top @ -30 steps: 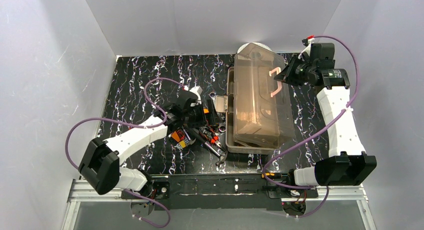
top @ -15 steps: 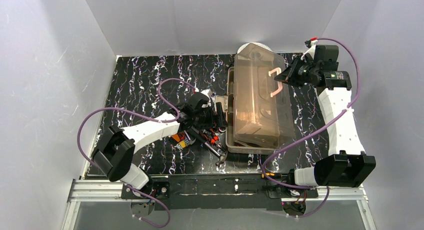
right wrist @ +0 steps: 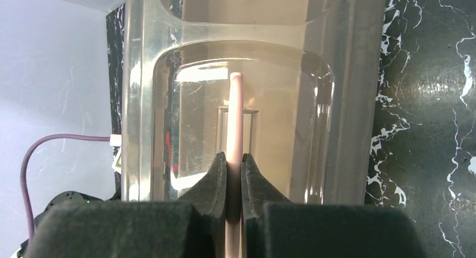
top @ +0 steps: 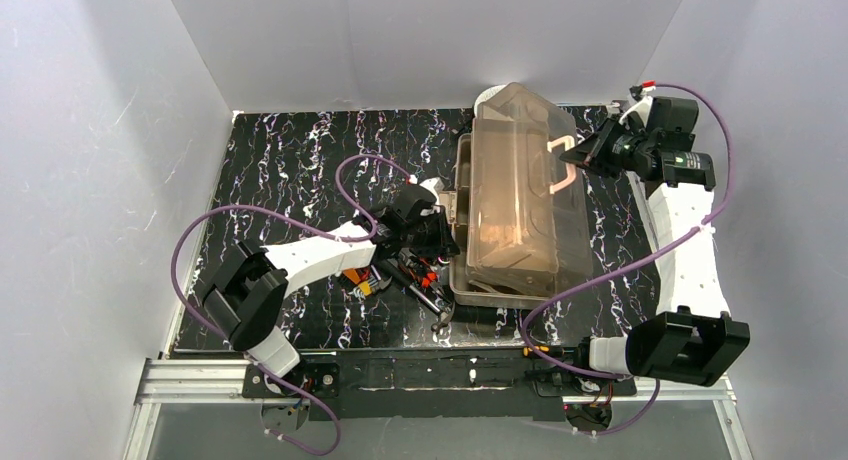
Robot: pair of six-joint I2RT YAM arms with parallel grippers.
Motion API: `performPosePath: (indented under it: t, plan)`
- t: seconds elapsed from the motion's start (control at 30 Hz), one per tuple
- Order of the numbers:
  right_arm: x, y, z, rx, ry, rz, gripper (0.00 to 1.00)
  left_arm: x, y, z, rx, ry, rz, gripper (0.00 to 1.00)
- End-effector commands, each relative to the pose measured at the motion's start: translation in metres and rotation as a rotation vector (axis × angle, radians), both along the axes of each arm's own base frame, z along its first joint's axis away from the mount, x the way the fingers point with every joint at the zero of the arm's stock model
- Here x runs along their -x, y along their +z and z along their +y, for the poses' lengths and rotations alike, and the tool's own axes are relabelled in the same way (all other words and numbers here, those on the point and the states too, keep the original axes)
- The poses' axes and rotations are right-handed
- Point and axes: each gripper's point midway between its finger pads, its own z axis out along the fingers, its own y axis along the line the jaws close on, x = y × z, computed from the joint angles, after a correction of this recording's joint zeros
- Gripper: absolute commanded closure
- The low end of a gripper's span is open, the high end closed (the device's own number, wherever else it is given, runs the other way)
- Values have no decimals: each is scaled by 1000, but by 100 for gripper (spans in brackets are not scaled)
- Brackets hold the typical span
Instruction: Pack the tool kit
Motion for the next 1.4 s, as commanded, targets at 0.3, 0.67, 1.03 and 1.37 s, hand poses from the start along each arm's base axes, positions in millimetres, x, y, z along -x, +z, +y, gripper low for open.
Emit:
performPosePath:
  t: [0.3,0.67,1.03,1.37]
  plan:
    - [-1,-38,-66,-50,-224,-17,99,-23,21,121,-244,367,-211,100]
    - [7,-36,-119,74,-453,-9,36,-18,11,123,-195,396,-185,100]
    - [17,-20,-113,86,-437,-54,27,-19,15,116,-176,370,-188,100]
    - [-4,-67,-97,-68,-348,47,29,-22,30,89,-91,307,-182,100]
